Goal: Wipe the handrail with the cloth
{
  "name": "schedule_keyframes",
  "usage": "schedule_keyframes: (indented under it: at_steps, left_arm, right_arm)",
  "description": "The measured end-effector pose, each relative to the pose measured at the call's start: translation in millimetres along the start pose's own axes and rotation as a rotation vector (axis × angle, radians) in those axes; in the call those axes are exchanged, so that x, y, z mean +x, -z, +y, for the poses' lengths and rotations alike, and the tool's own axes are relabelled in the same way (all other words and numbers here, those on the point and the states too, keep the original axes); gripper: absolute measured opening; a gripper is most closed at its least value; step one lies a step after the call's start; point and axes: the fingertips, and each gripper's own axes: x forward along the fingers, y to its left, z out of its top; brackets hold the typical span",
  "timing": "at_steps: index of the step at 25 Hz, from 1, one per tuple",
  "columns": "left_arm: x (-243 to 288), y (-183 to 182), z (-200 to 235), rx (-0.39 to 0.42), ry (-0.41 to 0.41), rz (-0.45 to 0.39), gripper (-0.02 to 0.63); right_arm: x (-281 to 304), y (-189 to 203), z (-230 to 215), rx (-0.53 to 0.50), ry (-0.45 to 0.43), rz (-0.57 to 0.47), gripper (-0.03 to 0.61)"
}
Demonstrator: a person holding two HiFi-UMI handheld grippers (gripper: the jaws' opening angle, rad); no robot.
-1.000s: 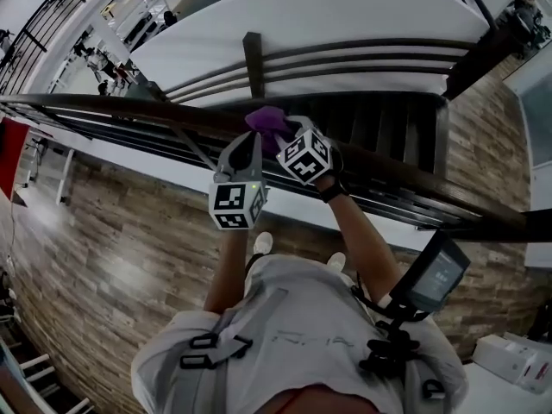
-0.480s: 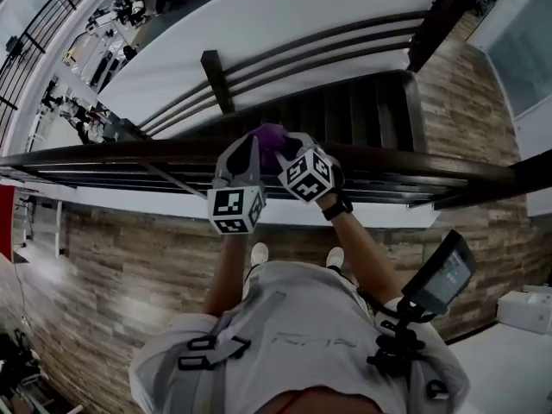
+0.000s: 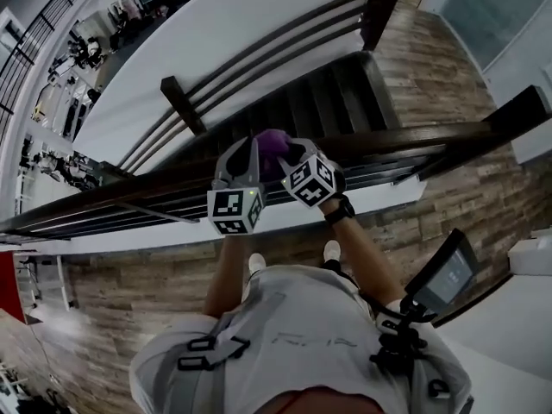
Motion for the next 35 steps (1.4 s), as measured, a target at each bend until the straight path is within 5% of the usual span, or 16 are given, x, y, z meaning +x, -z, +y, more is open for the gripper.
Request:
schedule_keyframes:
  at_steps: [21,35]
  left_arm:
    - [85,21,-198,0.035,0.413,0.065,0.0]
    - [137,32,-324,0.017,0.605,0.081,0.0]
  right_arm:
    - [-93,117,-133,0.243,0.3,0.033,0.1]
    - [-164,209,-242,0.37,0.478,0.054,0.1]
